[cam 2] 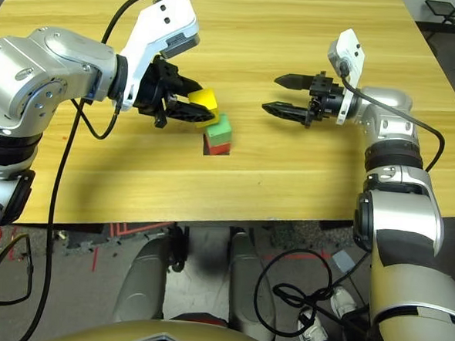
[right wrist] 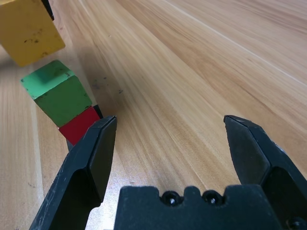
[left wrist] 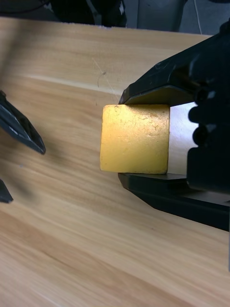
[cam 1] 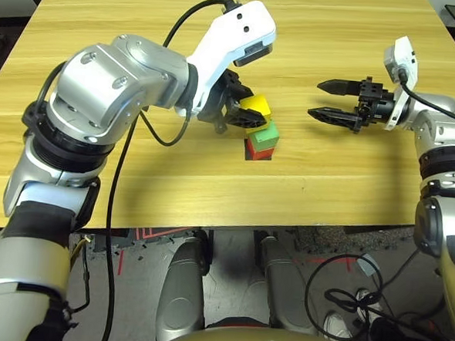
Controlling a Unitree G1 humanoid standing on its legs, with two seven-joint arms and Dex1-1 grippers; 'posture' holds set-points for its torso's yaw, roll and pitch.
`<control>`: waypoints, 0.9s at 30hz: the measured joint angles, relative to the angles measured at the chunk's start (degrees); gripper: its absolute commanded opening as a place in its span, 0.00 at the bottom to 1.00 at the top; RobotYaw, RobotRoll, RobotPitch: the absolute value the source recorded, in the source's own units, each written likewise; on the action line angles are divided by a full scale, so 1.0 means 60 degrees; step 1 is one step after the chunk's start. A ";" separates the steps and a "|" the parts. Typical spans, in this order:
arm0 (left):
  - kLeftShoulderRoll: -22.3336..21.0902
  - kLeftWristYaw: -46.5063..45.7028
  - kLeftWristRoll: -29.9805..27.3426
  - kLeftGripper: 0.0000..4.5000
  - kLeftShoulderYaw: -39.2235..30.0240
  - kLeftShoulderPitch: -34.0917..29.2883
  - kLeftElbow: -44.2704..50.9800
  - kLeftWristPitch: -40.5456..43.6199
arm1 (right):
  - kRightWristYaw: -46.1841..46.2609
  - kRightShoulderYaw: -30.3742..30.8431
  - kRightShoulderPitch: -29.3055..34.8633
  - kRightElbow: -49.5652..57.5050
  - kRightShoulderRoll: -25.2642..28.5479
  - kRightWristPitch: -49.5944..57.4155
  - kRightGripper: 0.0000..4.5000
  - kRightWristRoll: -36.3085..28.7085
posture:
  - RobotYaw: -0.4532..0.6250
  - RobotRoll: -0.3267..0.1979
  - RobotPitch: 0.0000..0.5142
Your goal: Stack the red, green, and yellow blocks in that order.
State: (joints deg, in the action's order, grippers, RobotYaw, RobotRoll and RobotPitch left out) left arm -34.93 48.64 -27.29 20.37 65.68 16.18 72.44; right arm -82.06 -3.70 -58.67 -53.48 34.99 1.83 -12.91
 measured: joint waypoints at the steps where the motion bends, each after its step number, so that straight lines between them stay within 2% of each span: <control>1: 0.0047 -0.0013 0.0001 0.44 0.0057 -0.0001 0.0001 0.0000 | 0.0005 -0.0008 0.0039 0.0057 0.0005 0.0031 1.00 -0.0022 | 0.54 0.67 0.50; 12: 0.0301 -0.0160 0.0060 0.44 0.0252 -0.0292 -0.0001 -0.0132 | 0.0079 -0.0059 0.0189 0.0368 0.0041 0.0230 1.00 -0.0055 | 0.54 0.65 0.52; 19: 0.0543 -0.0387 0.0207 0.97 0.0305 -0.0508 -0.0085 -0.0403 | 0.0092 -0.0060 0.0200 0.0397 0.0059 0.0272 1.00 -0.0055 | 0.54 0.65 0.53; 20: 0.0614 -0.0422 0.0240 0.99 0.0304 -0.0509 -0.0152 -0.0474 | 0.0098 -0.0060 0.0200 0.0397 0.0059 0.0272 1.00 -0.0055 | 0.54 0.65 0.53; 23: 0.0728 -0.0559 0.0316 0.99 0.0095 -0.0510 -0.0263 -0.0744 | 0.0121 -0.0061 0.0200 0.0396 0.0063 0.0272 1.00 -0.0054 | 0.55 0.65 0.51; 27: 0.0806 -0.0771 0.0077 0.99 -0.1291 -0.0527 -0.0293 -0.1073 | 0.0168 -0.0146 0.0197 0.0381 0.0123 0.0272 1.00 -0.0070 | 0.56 0.63 0.50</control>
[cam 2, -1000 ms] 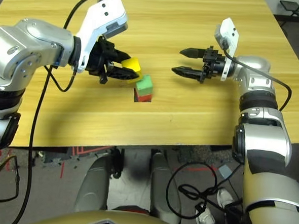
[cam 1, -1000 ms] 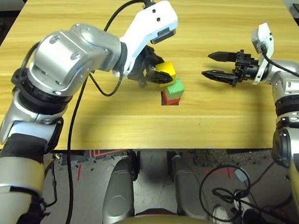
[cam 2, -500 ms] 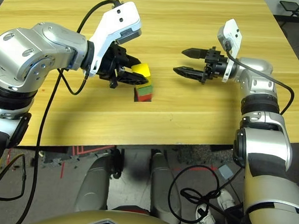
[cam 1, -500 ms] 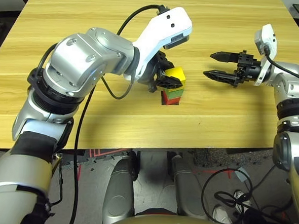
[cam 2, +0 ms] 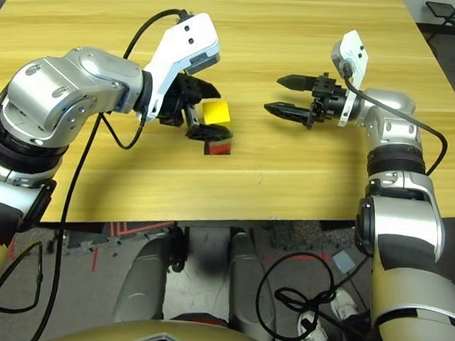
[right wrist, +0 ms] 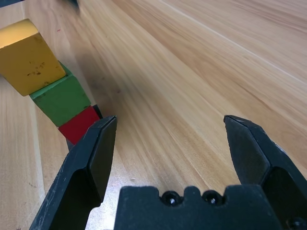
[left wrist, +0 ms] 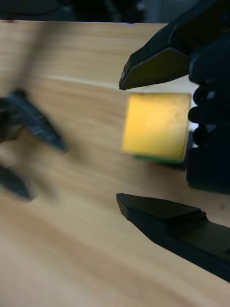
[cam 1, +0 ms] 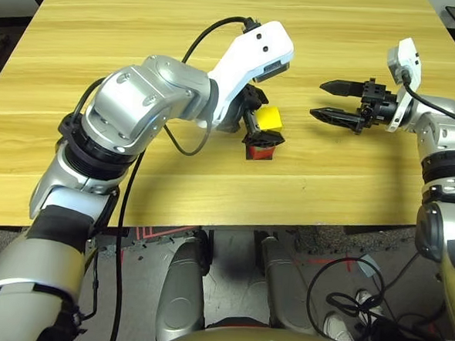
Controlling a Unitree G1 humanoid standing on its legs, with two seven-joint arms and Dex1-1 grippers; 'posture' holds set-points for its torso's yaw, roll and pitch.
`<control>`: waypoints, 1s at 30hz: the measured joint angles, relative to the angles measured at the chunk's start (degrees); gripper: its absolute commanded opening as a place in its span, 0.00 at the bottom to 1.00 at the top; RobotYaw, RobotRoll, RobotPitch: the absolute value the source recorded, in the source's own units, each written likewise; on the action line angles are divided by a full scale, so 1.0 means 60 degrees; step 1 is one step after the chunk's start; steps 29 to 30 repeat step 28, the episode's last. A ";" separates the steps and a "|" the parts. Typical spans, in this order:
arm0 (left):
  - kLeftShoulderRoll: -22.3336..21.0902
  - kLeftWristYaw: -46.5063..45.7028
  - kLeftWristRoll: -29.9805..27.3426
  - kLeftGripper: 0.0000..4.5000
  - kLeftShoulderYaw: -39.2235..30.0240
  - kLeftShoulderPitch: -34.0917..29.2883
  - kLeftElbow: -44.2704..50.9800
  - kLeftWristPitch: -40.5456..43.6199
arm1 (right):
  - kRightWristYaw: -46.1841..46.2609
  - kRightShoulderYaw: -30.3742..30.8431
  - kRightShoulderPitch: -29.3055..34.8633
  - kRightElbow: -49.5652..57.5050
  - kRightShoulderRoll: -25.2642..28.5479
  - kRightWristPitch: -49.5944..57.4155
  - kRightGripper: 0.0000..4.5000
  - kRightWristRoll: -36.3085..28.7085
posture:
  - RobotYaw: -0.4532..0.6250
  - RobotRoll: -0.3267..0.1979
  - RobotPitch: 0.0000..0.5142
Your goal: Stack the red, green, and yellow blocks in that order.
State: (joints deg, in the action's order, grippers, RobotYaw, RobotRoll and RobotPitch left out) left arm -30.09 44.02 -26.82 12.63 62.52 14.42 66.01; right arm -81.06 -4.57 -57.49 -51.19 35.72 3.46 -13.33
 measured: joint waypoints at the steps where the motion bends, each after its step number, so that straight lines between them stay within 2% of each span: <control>1: 0.0011 -0.0093 -0.0141 0.99 -0.0553 -0.0029 0.0008 -0.0016 | 0.0025 -0.0033 -0.0007 -0.0039 0.0084 0.0000 1.00 -0.0025 | 0.56 0.63 0.50; 4: 0.0013 -0.0780 -0.0500 0.99 -0.2555 -0.0379 0.0069 0.0195 | 0.0322 -0.0359 -0.0076 -0.0185 0.0450 0.0000 1.00 -0.0142 | 0.57 0.61 0.49; 6: -0.0189 -0.1207 -0.0470 0.99 -0.3348 -0.0847 0.0087 0.0198 | 0.0685 -0.0611 -0.0102 -0.0332 0.0659 0.0000 1.00 -0.0163 | 0.58 0.60 0.48; 8: -0.0890 -0.1399 -0.0201 0.99 -0.3817 -0.2208 0.0234 -0.0394 | 0.1417 -0.0887 -0.0131 -0.0670 0.0723 -0.0086 1.00 -0.0165 | 0.58 0.59 0.48; 10: -0.1214 -0.1583 0.0244 0.99 -0.4135 -0.3619 0.0179 -0.1154 | 0.2244 -0.1187 0.0008 -0.1046 0.0852 -0.0304 1.00 -0.0162 | 0.57 0.59 0.48; 12: -0.1022 -0.2008 0.0637 0.99 -0.4597 -0.5059 0.0138 -0.2243 | 0.3305 -0.1569 0.0263 -0.1474 0.0930 -0.0621 1.00 -0.0161 | 0.56 0.58 0.48; 15: -0.0180 -0.2736 0.0982 0.99 -0.5118 -0.6139 -0.0137 -0.3703 | 0.4404 -0.1934 0.0574 -0.2036 0.0963 -0.1032 1.00 -0.0159 | 0.55 0.58 0.48; 19: 0.0640 -0.3378 0.1445 0.99 -0.5414 -0.6677 -0.0931 -0.6082 | 0.5379 -0.2310 0.0947 -0.2452 0.1039 -0.1737 1.00 -0.0159 | 0.52 0.54 0.48; 23: 0.0991 -0.3641 0.1810 0.99 -0.5492 -0.6961 -0.2185 -0.8076 | 0.6245 -0.2655 0.1625 -0.2930 0.1347 -0.2321 1.00 -0.0156 | 0.51 0.54 0.47; 28: 0.1118 -0.3761 0.1930 0.99 -0.5441 -0.6979 -0.3144 -0.9377 | 0.7051 -0.2881 0.1886 -0.3153 0.1458 -0.2822 1.00 -0.0153 | 0.49 0.54 0.48; 30: 0.1118 -0.3761 0.1930 0.99 -0.5441 -0.6979 -0.3144 -0.9377 | 0.7051 -0.2881 0.1886 -0.3153 0.1458 -0.2822 1.00 -0.0153 | 0.49 0.54 0.48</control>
